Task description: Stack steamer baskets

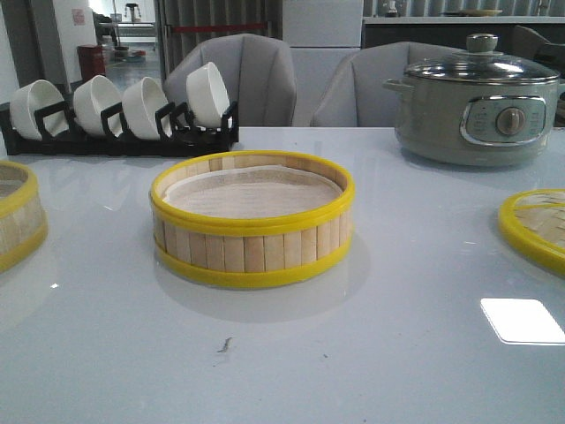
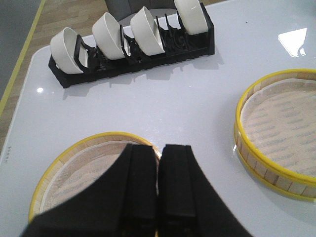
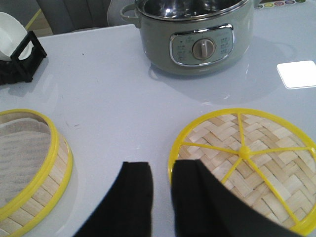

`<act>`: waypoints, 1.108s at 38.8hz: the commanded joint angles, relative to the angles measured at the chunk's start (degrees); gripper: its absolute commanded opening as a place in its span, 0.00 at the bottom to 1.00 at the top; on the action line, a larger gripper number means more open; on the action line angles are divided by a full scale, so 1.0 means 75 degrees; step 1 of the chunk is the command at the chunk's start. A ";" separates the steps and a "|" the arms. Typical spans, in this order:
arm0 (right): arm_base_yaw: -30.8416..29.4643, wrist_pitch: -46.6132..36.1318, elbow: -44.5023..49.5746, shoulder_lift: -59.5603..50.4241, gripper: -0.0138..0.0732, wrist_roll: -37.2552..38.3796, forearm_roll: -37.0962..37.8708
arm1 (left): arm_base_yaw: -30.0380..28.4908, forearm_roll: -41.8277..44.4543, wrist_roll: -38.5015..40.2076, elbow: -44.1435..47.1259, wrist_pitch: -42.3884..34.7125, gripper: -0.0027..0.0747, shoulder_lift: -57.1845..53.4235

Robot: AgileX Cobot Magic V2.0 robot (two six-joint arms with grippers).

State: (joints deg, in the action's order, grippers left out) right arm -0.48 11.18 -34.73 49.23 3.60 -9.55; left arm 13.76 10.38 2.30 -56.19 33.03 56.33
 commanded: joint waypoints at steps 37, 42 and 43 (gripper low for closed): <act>-0.0040 -0.0969 -0.0280 -0.0037 0.66 -0.0087 -0.0007 | -0.0207 -0.0726 0.0301 -0.0508 -0.1177 0.69 0.3406; -0.0040 -0.0907 -0.0280 -0.0037 0.66 -0.0087 -0.0007 | -0.0439 -0.0726 0.0301 -0.0748 -0.1219 0.69 0.3971; -0.0040 -0.0907 -0.0280 -0.0037 0.66 -0.0087 -0.0007 | -0.0456 -0.0726 0.0301 -0.0789 -0.1219 0.69 0.4085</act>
State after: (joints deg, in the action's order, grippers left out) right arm -0.48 8.44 -34.73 49.27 3.60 -9.64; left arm 11.01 5.23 3.81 -59.25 27.70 86.93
